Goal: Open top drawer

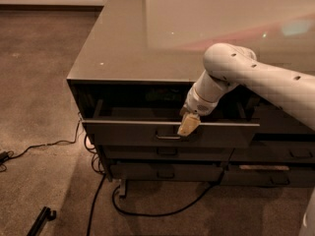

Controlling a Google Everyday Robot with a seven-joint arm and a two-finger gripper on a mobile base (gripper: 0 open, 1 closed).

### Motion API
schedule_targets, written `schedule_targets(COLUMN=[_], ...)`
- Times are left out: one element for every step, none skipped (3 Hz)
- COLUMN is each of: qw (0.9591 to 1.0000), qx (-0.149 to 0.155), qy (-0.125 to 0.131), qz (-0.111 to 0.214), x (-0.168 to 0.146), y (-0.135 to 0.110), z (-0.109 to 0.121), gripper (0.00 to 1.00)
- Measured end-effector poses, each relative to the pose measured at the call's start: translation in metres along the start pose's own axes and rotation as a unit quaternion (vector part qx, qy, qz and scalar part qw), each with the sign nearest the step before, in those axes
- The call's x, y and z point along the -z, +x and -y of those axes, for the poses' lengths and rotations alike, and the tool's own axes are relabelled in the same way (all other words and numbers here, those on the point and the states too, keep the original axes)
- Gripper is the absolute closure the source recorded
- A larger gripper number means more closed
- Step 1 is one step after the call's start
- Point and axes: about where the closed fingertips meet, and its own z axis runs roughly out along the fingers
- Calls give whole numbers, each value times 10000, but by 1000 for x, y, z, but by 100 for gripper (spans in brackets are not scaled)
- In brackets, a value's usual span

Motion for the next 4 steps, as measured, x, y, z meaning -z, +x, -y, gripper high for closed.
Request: schedule_targets(qw=[10000, 9999, 9997, 9995], qx=[0, 131, 159, 153], qy=[0, -59, -151, -169], qz=[0, -63, -130, -231], x=[0, -8, -16, -16], y=[0, -4, 0, 8], z=[0, -9, -22, -41], gripper=[0, 0, 0, 19])
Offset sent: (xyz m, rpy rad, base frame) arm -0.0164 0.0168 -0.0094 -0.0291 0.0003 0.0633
